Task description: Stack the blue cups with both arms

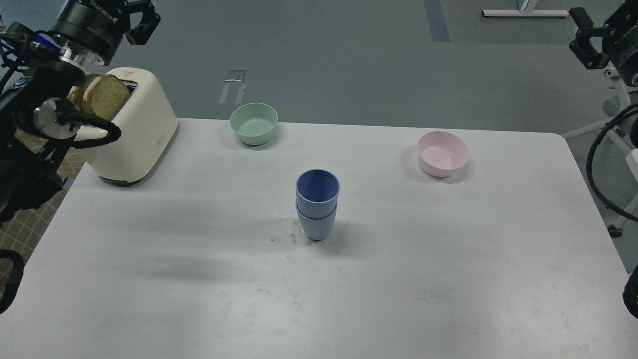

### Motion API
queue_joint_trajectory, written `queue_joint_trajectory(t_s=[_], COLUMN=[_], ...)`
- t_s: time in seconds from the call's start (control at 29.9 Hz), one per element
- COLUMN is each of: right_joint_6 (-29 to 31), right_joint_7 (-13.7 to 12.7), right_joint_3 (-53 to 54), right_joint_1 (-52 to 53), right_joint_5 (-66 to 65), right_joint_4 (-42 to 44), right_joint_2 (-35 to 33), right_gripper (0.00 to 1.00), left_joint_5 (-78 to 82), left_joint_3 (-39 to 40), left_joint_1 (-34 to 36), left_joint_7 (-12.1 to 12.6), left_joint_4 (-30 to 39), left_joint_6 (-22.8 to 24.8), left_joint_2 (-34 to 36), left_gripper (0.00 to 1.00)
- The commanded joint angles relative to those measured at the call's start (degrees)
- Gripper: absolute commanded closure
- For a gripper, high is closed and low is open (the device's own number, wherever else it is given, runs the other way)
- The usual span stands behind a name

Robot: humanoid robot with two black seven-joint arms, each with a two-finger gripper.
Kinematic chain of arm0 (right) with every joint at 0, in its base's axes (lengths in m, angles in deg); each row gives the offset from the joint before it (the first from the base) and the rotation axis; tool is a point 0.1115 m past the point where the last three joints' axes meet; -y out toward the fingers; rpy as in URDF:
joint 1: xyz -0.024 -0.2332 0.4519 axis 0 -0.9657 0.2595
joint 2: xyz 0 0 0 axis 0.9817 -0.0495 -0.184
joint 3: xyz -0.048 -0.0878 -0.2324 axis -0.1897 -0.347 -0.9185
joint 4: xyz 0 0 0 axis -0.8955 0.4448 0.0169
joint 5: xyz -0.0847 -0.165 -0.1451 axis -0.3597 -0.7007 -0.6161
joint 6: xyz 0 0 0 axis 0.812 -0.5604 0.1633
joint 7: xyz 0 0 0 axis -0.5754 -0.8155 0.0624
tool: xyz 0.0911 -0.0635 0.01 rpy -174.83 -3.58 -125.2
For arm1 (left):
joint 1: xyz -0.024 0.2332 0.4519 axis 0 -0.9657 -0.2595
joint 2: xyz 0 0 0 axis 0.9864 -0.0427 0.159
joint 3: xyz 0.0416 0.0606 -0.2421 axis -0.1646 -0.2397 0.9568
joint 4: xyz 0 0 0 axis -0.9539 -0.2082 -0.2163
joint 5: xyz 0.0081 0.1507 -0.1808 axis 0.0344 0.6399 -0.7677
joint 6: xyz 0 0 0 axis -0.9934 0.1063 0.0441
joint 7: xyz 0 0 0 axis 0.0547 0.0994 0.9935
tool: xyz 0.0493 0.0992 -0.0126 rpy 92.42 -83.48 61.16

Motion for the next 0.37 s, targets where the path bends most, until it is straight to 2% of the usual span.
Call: queue_joint_trajectory(t_s=[0.0, 0.1, 0.33], right_joint_6=[0.01, 0.01, 0.01], right_joint_7=[0.81, 0.90, 0.90], right_joint_3=[0.60, 0.51, 0.60], right_joint_1=[-0.14, -1.28, -4.18], right_joint_5=[10.00, 14.70, 15.05], right_joint_4=[4.37, 3.95, -0.88], right_joint_2=[0.30, 0.65, 2.06], right_gripper=[0.00, 0.00, 0.00], left_joint_5=[-0.18, -0.09, 0.00], left_joint_3=[0.04, -0.04, 0.04], left_joint_1=[0.08, 0.16, 0.34], left_joint_7=[0.18, 0.00, 0.00], left_joint_4=[-0.05, -0.40, -0.40], left_joint_6=[-0.21, -0.65, -1.53], left_joint_2=[-0.64, -2.39, -3.28], left_gripper=[0.02, 0.02, 0.02])
